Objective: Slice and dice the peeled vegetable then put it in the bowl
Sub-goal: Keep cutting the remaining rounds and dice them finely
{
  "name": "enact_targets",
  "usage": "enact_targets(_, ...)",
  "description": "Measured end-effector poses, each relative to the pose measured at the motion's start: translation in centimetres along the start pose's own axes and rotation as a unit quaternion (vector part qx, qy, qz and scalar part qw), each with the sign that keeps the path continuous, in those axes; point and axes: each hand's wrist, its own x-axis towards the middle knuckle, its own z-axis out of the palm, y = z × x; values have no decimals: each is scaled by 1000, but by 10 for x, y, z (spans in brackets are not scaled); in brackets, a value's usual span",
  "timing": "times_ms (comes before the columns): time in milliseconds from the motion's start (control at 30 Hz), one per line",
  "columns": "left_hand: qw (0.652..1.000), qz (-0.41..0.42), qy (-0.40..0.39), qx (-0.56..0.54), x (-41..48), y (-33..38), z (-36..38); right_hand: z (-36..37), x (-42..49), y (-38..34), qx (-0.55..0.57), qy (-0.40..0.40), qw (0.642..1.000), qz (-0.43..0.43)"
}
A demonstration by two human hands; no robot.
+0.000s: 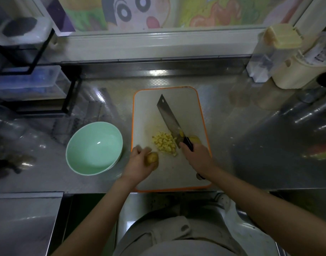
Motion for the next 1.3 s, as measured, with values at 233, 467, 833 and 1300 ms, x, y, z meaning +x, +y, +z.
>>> enact_targets(233, 992, 65, -52, 91, 0, -2, -1, 3, 0, 4, 0, 7, 1000, 5)
enact_targets(467, 993, 76, -27, 87, 1, -5, 1, 4, -3, 4, 10, -8, 1000, 3)
enact_targets(833, 999, -15, 39, -21, -3, -6, 8, 14, -16, 8, -6, -64, 998, -1)
enact_targets(1300, 987, -57, 91, -116, -5, 1, 18, 27, -15, 12, -113, -99, 989, 11)
